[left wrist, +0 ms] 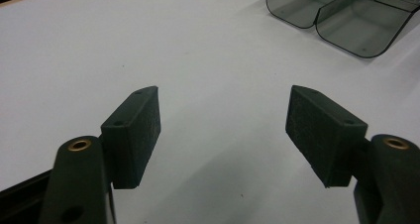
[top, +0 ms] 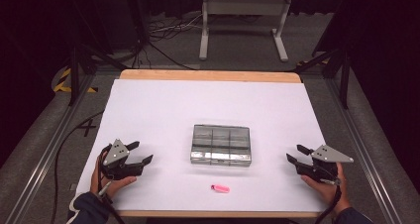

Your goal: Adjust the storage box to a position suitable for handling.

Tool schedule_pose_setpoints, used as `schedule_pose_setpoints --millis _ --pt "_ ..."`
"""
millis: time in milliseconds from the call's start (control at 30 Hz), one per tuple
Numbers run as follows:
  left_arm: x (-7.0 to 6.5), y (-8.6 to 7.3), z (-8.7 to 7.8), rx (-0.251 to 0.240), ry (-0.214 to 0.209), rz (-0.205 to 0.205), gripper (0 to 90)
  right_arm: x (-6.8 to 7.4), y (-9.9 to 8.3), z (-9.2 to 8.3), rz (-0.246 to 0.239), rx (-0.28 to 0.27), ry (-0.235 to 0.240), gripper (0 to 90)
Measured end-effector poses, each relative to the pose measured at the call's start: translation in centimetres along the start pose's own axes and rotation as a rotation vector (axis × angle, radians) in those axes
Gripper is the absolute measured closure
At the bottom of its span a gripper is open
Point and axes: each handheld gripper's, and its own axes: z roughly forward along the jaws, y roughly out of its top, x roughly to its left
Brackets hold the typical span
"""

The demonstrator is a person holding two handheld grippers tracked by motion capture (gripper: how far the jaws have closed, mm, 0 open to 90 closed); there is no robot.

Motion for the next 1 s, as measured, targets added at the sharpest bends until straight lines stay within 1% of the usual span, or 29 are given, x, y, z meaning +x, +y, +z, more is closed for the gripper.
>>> schedule_pose_setpoints --millis 100,167,200,233,333,467,533,600,667,767,800,867,900,1000 --pt "0.0 0.1 0.0 -0.006 -0.005 -0.003 30.5 0.0 0.1 0.0 0.002 -0.002 0.005 46.5" --pt "-0.1 0.2 0.0 -0.003 0.000 0.004 30.8 0.0 0.2 -0.1 -0.001 -0.004 0.007 46.7" --pt "-0.2 0.2 0.0 -0.004 -0.002 -0.005 31.1 0.1 0.2 -0.1 0.000 -0.008 0.009 46.7" --pt "-0.1 0.3 0.0 -0.001 0.007 0.013 31.2 0.1 0.3 -0.1 0.001 -0.010 0.009 46.9" --pt "-0.1 0.5 0.0 -0.011 0.013 0.008 32.1 0.2 0.5 -0.2 -0.004 -0.011 0.010 48.0" --pt "-0.2 0.9 0.1 -0.004 0.014 0.030 34.3 0.3 0.9 -0.2 -0.016 -0.016 0.016 49.8" --pt "-0.2 1.3 0.3 -0.006 0.014 0.030 35.4 0.4 1.2 -0.2 -0.021 -0.023 0.025 51.9" --pt "-0.4 1.7 0.6 0.004 0.014 0.042 36.8 0.7 1.6 -0.1 -0.037 -0.026 0.032 53.7" --pt "-0.6 2.1 1.0 0.010 0.004 0.058 38.7 0.9 2.0 0.0 -0.043 -0.030 0.036 56.4" --pt "-0.9 2.6 1.8 0.019 -0.003 0.073 40.9 1.4 2.7 0.3 -0.057 -0.032 0.049 59.6" --pt "-0.9 2.6 1.8 0.019 -0.003 0.073 41.5 1.4 2.7 0.3 -0.057 -0.032 0.049 59.6" --pt "-1.4 3.0 2.8 0.044 -0.007 0.101 42.0 1.9 3.2 0.9 -0.066 -0.023 0.069 61.7" --pt "-1.5 3.3 3.1 0.051 -0.015 0.107 42.9 2.1 3.3 1.2 -0.077 -0.017 0.076 63.2" --pt "-1.9 4.3 4.3 0.053 -0.027 0.120 45.8 2.9 3.9 2.2 -0.098 -0.003 0.102 66.2"
